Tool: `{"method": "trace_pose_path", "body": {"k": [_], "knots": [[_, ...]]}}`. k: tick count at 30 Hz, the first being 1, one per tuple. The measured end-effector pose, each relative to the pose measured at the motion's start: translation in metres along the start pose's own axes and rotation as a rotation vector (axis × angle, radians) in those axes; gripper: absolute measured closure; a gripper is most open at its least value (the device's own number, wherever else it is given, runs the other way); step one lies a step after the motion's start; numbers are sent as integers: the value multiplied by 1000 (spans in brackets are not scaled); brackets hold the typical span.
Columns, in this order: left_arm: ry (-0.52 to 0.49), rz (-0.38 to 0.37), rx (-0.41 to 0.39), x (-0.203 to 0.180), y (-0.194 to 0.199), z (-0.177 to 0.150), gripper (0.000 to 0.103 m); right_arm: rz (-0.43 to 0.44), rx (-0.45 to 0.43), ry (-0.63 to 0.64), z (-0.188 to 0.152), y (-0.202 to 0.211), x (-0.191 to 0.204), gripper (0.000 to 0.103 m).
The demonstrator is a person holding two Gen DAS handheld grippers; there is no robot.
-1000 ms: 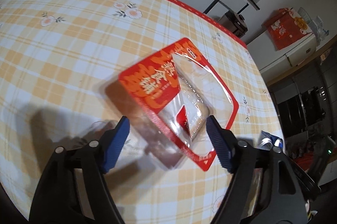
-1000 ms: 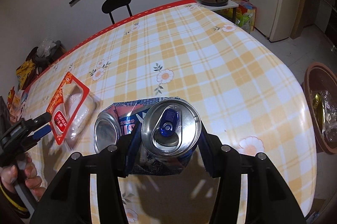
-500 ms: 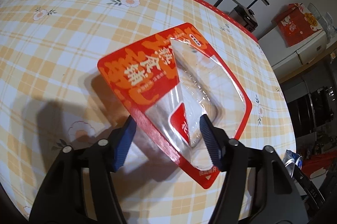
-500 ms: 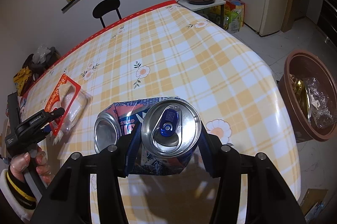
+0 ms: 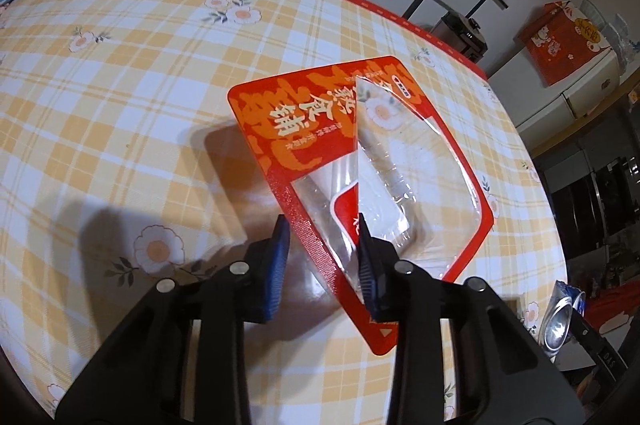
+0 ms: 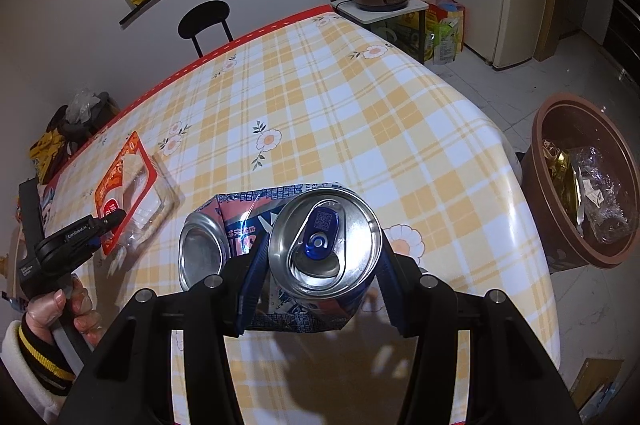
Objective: Collect trash
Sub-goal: 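Grasp the red-and-clear plastic food tray with the left gripper while the right holds the can, then carry the crushed can over the bin and release it with the right gripper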
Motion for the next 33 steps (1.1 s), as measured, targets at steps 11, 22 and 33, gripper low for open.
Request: {"method": "trace_pose_path", "body": {"k": [11, 22, 33], "knots": [[37, -4, -54, 15, 49, -20, 70, 55, -18, 19, 10, 5, 8, 52], [17, -1, -98, -14, 86, -37, 70, 87, -28, -25, 18, 14, -29, 52], [5, -9, -159, -102, 117, -49, 70, 54, -120, -120, 64, 49, -148, 52]]}}
Point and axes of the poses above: each gripper's, at about its wrist camera, not at the fingertips, and y roughly against the way its jaws point, x to its left, z to its top, the point moved 3 cm from there along -y, roughly the way its jaws point, and after that the axes turned 2 degrees about -y, right-handed, at the moved point
